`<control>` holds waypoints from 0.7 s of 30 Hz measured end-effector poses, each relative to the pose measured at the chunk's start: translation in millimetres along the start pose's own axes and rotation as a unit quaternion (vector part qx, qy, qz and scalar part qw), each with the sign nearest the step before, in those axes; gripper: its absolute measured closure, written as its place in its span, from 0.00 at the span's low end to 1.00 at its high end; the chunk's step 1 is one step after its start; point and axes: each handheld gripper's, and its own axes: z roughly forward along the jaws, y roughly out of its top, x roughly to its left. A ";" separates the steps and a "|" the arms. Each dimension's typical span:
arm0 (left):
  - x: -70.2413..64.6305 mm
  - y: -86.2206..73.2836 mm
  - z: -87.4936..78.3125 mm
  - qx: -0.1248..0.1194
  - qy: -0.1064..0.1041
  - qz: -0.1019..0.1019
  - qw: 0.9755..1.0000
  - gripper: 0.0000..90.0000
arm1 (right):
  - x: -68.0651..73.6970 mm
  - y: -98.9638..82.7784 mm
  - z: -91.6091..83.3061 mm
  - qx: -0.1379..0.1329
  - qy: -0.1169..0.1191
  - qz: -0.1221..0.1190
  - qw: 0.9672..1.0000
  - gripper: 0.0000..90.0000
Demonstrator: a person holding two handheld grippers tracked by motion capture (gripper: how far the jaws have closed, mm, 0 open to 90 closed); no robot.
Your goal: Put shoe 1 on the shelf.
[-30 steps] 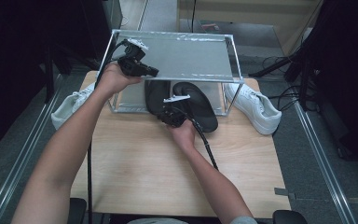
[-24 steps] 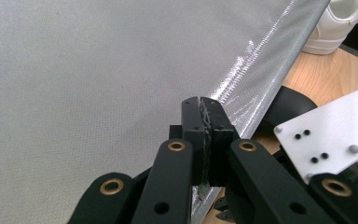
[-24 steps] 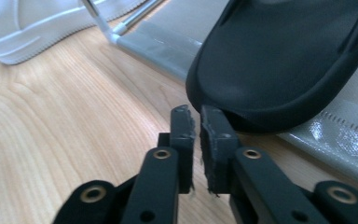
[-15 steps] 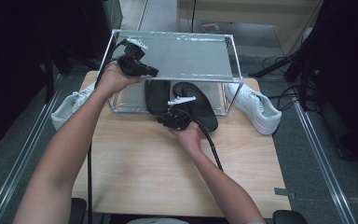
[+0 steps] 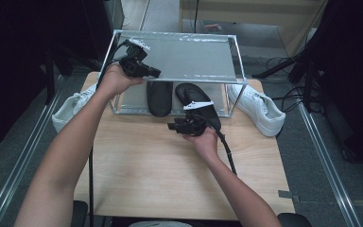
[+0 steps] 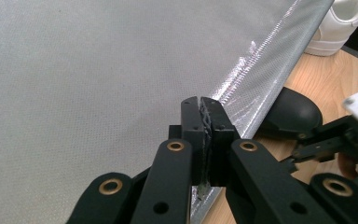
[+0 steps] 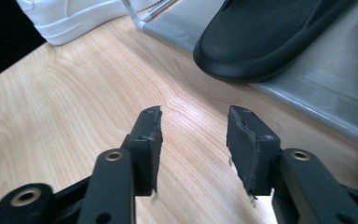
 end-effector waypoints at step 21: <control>0.3 -0.4 -0.2 -0.001 0.000 -0.005 1.000 0.98 | -12.6 -36.4 -67.9 -0.006 -0.034 -0.037 0.999 0.63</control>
